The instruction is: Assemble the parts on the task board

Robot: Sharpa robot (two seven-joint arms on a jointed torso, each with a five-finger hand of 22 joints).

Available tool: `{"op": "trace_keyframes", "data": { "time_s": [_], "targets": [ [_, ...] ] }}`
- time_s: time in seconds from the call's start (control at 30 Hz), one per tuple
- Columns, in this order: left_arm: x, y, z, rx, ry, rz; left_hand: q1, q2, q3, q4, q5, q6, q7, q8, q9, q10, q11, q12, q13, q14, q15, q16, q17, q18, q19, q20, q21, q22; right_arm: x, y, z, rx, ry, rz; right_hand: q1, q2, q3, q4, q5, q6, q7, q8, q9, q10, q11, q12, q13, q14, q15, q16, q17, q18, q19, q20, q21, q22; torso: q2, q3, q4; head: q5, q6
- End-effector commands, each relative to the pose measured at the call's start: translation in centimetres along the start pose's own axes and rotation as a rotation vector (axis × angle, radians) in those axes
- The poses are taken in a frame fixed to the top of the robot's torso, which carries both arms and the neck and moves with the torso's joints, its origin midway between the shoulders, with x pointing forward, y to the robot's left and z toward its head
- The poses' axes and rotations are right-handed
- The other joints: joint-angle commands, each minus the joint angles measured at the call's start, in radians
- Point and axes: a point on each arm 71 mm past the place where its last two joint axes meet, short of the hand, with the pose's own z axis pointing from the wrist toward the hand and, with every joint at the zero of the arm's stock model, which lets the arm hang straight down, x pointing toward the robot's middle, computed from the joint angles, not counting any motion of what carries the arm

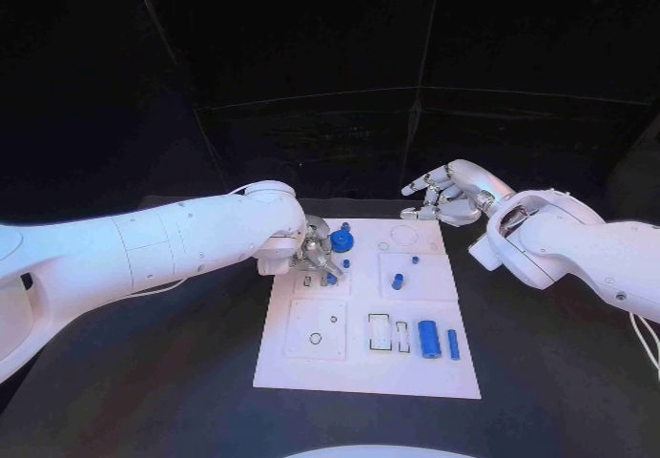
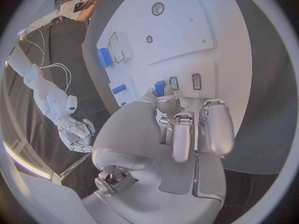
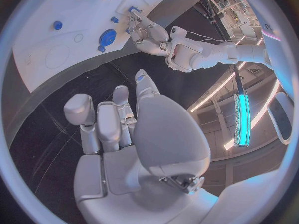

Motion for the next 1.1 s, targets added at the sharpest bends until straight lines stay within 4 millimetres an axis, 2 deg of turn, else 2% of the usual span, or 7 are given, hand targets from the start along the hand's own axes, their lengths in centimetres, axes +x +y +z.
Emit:
{"op": "trace_keyframes", "data": {
  "time_s": [0.03,0.07,0.1,0.17,0.53,0.77,1.1],
  "targets": [
    [-0.1,0.1,-0.2,0.03,-0.017,-0.093,-0.039,-0.04,0.233,-0.157,0.001,0.001,0.0,0.009,0.009,0.006,0.002,-0.004,-0.004,0.107,0.003,0.006,0.263,0.003,-0.006,-0.001,-0.005,-0.001,-0.1,0.1,0.1,-0.004,-0.007,0.001,0.009,0.006,0.001,0.003,0.004,0.006,-0.001,0.007,0.001,0.001,-0.002,0.002,-0.001,-0.003,-0.006,-0.005,-0.002,0.017,-0.001,-0.001,-0.007,-0.002,0.0,0.0005,0.0018,0.001,0.0],
    [-0.1,0.3,-0.3,0.032,-0.022,-0.103,-0.079,-0.069,0.311,-0.156,0.0,0.001,0.006,0.015,0.018,0.008,0.001,-0.004,-0.007,0.107,0.004,0.006,0.263,0.003,-0.005,-0.002,-0.006,0.001,-0.1,0.1,0.1,-0.004,-0.007,0.001,0.009,0.006,0.001,0.003,0.004,0.006,-0.001,0.007,0.001,0.001,-0.002,0.002,-0.001,-0.003,-0.006,-0.005,-0.002,0.017,-0.001,-0.001,-0.007,-0.002,0.0,0.0008,0.0019,0.002,-0.001],
    [-0.1,0.4,-0.4,0.033,-0.028,-0.113,-0.079,-0.069,0.311,-0.156,0.0,0.001,0.006,0.015,0.018,0.008,0.001,-0.004,-0.007,0.107,0.004,0.006,0.263,0.003,-0.005,-0.002,-0.006,0.001,-0.2,0.1,0.1,-0.003,-0.008,0.001,0.009,0.006,0.001,0.003,0.004,0.006,-0.001,0.007,0.001,0.001,-0.002,0.002,-0.001,-0.003,-0.006,-0.005,-0.002,0.017,-0.001,-0.001,-0.007,-0.002,0.0,0.0006,0.0018,0.003,-0.001],
    [-0.2,0.6,-0.6,0.037,-0.044,-0.129,-0.099,-0.096,0.363,-0.168,-0.001,0.0,0.0,0.022,0.026,0.009,0.002,-0.005,-0.012,0.107,0.003,0.006,0.263,0.003,-0.005,-0.001,-0.007,0.001,-0.2,0.0,0.1,-0.002,-0.008,0.002,0.009,0.006,0.001,0.004,0.004,0.006,-0.001,0.007,0.001,0.001,-0.002,0.002,-0.001,-0.003,-0.006,-0.005,-0.002,0.017,-0.002,-0.002,-0.007,-0.003,-0.001,0.0009,0.0037,0.002,-0.001],
    [-0.1,1.7,-1.6,0.053,-0.174,-0.162,-0.134,-0.146,0.476,-0.198,-0.001,0.001,-0.003,0.036,0.044,0.019,0.0,-0.001,-0.014,0.107,0.0,0.006,0.263,0.001,0.0,-0.003,-0.004,0.01,-0.4,-0.3,0.1,0.008,-0.012,0.004,0.008,0.006,0.001,0.005,0.005,0.005,-0.001,0.007,0.001,0.001,-0.002,0.001,-0.003,-0.003,-0.006,-0.005,-0.002,0.018,-0.002,-0.002,-0.008,-0.004,-0.002,0.0031,0.0084,0.006,-0.003],
    [0.8,2.3,-1.9,0.054,-0.238,-0.115,-0.139,-0.16,0.498,-0.207,-0.001,0.003,-0.004,0.039,0.048,0.022,-0.001,0.0,-0.014,0.107,-0.001,0.006,0.263,0.0,0.002,-0.003,0.0,0.017,-0.5,-0.5,0.0,0.012,-0.014,0.003,0.007,0.006,0.0,0.006,0.005,0.005,-0.001,0.007,0.001,0.001,-0.002,0.001,-0.003,-0.002,-0.006,-0.006,-0.002,0.018,-0.002,-0.002,-0.008,-0.004,-0.002,0.0035,0.013,0.006,-0.005],
    [1.8,2.7,-1.4,0.046,-0.287,-0.061,-0.141,-0.17,0.514,-0.213,0.0,0.005,-0.004,0.041,0.05,0.028,-0.002,0.006,-0.008,0.107,-0.002,0.006,0.263,0.0,0.004,-0.004,0.002,0.02,-0.4,-0.5,0.0,0.008,0.007,0.003,0.002,0.004,-0.008,0.013,-0.024,0.001,0.0,0.007,0.0,-0.004,-0.001,-0.002,-0.013,-0.003,-0.006,-0.014,-0.007,0.018,-0.003,-0.002,-0.016,-0.012,-0.002,0.0021,0.0082,0.011,0.001]
  ]
}}
